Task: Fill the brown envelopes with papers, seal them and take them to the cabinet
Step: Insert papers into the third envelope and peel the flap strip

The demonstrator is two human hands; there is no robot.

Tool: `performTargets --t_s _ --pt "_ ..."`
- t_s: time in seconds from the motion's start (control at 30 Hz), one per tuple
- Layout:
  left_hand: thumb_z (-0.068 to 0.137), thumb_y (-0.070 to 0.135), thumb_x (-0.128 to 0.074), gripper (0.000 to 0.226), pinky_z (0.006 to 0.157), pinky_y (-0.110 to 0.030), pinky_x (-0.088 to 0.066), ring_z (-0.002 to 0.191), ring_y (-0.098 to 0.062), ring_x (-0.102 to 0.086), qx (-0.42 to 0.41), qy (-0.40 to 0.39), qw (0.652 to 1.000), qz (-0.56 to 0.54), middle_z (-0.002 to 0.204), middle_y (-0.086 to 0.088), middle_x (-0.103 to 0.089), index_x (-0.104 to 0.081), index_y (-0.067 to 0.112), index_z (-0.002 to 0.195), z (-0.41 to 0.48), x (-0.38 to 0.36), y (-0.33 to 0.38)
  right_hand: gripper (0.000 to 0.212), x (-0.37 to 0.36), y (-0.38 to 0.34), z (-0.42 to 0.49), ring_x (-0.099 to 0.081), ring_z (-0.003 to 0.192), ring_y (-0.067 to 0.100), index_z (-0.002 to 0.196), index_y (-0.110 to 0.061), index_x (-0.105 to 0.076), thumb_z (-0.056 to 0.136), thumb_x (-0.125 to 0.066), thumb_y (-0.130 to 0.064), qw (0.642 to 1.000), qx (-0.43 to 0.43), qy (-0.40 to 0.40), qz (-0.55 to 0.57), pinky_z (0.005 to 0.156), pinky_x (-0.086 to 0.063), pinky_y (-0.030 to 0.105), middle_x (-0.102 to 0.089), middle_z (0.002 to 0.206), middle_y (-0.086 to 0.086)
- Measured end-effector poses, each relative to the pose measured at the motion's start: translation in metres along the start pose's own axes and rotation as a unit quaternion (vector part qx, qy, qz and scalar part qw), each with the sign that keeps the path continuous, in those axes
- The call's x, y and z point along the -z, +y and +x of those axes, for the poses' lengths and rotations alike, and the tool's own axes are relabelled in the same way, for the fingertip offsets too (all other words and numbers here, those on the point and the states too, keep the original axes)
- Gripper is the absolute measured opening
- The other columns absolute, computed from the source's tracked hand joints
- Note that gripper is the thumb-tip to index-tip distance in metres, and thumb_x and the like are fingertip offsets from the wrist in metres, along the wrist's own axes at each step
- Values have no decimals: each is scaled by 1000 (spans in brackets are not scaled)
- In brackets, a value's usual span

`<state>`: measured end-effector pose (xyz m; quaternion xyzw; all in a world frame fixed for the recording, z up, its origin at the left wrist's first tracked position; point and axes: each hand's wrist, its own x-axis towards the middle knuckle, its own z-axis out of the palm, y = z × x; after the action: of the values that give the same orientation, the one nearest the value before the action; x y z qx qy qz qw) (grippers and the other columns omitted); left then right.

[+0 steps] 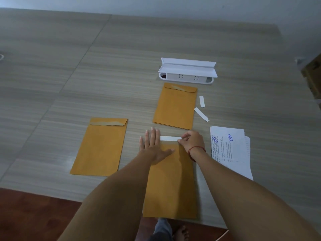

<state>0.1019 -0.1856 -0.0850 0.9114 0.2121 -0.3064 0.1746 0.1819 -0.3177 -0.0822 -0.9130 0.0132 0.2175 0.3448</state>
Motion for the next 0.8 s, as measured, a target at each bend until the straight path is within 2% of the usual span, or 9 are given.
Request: performTargets --t_s 0.1,0.3,0.47,0.6,0.7,0.8 --pt "81 80 -30 107 114 -47 23 137 -21 39 0 4 1000 11 150 1 41 33 21 143 3 3 0 8 -2 -2 1 -67 93 21 84 -21 -65 82 -73 -23 1000 6 1 -13 84 -54 34 -71 94 1" --pt "81 80 -27 105 110 -50 25 138 -23 38 1 21 999 26 151 0 39 32 20 144 5 3 4 14 -4 -5 3 -67 92 22 89 -18 -66 80 -74 -24 1000 -10 27 0 83 -54 33 -72 97 3" --pt "82 79 -27 105 109 -51 27 139 -21 36 -8 30 999 33 152 -1 38 30 19 145 8 6 5 10 2 -5 6 -67 96 21 89 -20 -68 81 -73 -23 1000 -9 17 -10 88 -54 36 -72 99 1" --pt "81 80 -27 105 109 -51 26 139 -20 37 -12 27 999 27 151 -1 40 31 19 144 9 5 3 3 -1 -7 3 -67 95 18 85 -23 -68 84 -70 -23 999 6 13 -32 79 -50 27 -73 97 -2" --pt "81 81 -28 106 111 -53 24 139 -21 36 -16 28 999 17 151 0 40 31 20 145 10 4 2 18 -3 -6 2 -67 92 20 94 -16 -67 81 -74 -26 999 7 31 -19 75 -47 25 -72 96 1" --pt "81 80 -29 106 110 -53 23 139 -21 37 -20 21 999 12 150 0 41 31 20 144 10 4 1 21 -3 -4 1 -67 92 20 95 -14 -67 79 -76 -26 999 13 37 -14 75 -47 24 -72 95 3"
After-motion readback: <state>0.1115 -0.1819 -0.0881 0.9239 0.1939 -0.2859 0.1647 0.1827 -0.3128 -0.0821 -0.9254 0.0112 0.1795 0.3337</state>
